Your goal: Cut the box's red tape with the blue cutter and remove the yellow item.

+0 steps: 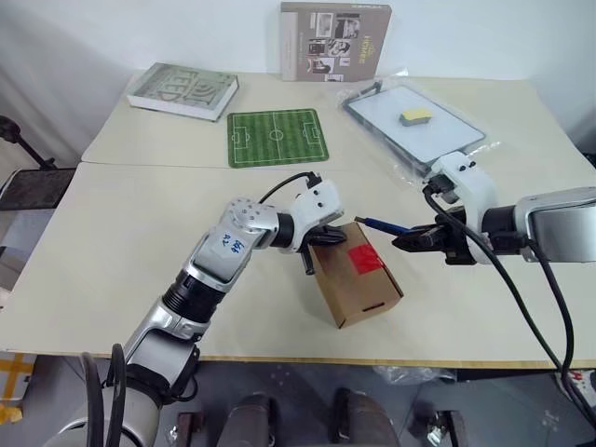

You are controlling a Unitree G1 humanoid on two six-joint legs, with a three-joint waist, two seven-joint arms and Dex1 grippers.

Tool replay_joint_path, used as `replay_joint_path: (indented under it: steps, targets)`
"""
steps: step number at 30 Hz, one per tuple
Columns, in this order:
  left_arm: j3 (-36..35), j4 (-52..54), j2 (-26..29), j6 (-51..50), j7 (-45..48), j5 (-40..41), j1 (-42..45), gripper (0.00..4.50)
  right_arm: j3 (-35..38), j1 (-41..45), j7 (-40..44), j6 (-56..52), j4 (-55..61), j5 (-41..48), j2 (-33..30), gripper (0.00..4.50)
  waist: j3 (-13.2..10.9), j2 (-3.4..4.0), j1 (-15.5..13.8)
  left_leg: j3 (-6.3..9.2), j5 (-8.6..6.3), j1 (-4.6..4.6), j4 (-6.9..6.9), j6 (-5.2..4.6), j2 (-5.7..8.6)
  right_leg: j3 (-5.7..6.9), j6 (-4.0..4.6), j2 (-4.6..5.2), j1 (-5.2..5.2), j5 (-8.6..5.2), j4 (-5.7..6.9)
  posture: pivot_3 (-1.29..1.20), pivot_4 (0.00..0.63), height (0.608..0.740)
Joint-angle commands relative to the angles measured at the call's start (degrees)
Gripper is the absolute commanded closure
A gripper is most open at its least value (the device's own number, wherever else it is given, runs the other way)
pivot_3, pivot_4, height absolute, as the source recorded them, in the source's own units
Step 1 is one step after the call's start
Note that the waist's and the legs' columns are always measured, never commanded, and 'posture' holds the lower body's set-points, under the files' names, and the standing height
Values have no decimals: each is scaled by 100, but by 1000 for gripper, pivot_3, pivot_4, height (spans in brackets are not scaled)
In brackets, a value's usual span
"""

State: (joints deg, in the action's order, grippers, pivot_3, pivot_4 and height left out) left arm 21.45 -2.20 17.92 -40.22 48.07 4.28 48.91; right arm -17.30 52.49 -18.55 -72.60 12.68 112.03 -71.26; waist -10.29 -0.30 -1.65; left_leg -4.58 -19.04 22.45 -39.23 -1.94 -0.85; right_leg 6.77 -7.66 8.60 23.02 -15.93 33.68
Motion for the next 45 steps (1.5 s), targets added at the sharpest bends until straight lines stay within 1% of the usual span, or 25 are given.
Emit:
replay_joint_path:
  steps: [1, 13, 22, 30, 36, 45]
  targets:
    - [183, -64, 2, -144, 2, -72, -124, 4437, 60, 99, -43, -14, -27, 97, -34, 4359, 0, 0, -2, 0, 0, 0, 0, 0, 1, 0, 0, 1, 0, 0, 0, 0, 150, 740]
    - [197, -69, -20, -175, 32, -58, -125, 4437, 85, -219, 54, 3, 185, 97, -451, 4359, 0, 0, -5, -1, -1, -1, -1, -1, 1, 0, 0, 1, 0, 0, 3, 0, 150, 740]
    - [194, -103, -27, -168, 41, -56, -114, 4437, -6, -320, 172, 93, 383, 97, -546, 4359, 0, 0, -8, -1, -1, -1, -2, -1, 1, 0, 0, 1, 0, 0, 3, 0, 150, 740]
    - [219, -71, -28, -211, 34, -62, -143, 4437, -222, -60, 389, -10, 429, 97, -534, 4359, 0, 0, -4, -1, -1, -1, -3, -1, 1, -1, 0, 1, 0, 0, 3, 0, 150, 740]
    - [258, -95, -55, -219, 17, -85, -142, 4437, -563, 223, 491, -206, 306, 97, -570, 4359, 0, 1, -4, -1, -1, -2, -3, -2, 0, -1, 0, 1, 0, 0, 3, 0, 150, 740]
    - [267, -119, -108, -232, -42, -108, -153, 4437, -1272, 1048, 620, -714, -150, 97, -376, 4359, 1, 1, -11, 0, -2, -1, -5, -3, 0, -1, 0, 2, 0, 0, 3, 0, 150, 740]
